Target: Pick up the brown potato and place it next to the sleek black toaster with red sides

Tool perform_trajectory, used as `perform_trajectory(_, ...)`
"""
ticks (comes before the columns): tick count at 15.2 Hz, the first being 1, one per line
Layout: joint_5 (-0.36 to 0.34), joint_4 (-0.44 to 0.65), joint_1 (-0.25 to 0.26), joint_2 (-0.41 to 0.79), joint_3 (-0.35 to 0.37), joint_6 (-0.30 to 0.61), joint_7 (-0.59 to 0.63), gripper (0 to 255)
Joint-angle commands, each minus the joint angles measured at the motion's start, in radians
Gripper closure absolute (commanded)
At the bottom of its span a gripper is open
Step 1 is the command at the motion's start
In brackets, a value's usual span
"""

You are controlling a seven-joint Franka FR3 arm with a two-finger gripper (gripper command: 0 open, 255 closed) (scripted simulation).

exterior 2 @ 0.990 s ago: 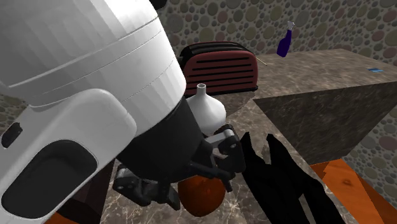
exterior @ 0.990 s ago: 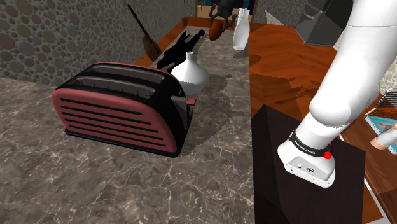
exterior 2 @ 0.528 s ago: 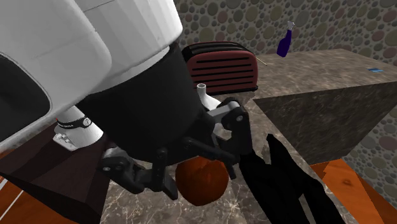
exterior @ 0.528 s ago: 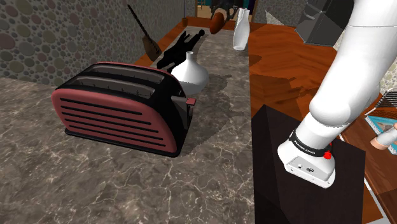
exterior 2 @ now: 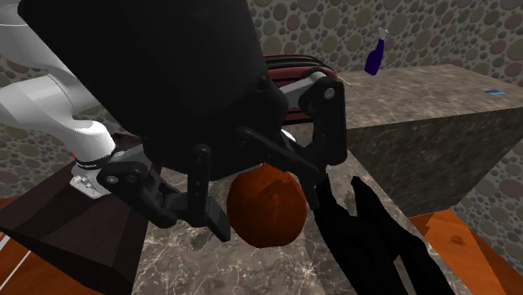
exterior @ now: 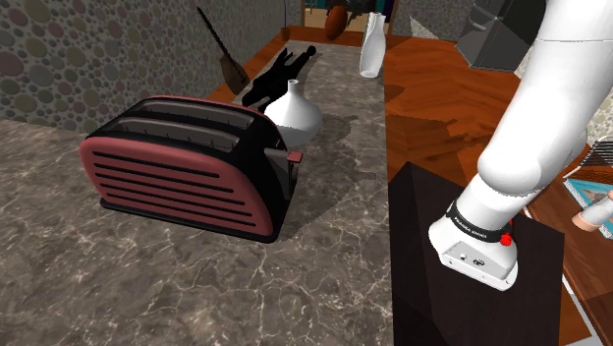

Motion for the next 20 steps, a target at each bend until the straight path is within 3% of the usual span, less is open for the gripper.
perform_trajectory(1, -0.002, 0.031, -0.001, 0.002, -0.001, -0.029, 0.007, 255)
perform_trajectory(8, -0.003, 0.158, -0.010, 0.026, -0.003, -0.130, 0.028, 255)
perform_trajectory(13, -0.058, -0.091, 0.064, -0.158, 0.026, -0.042, 0.108, 255)
perform_trajectory(20, -0.118, -0.339, 0.134, -0.362, 0.097, 0.032, 0.247, 255)
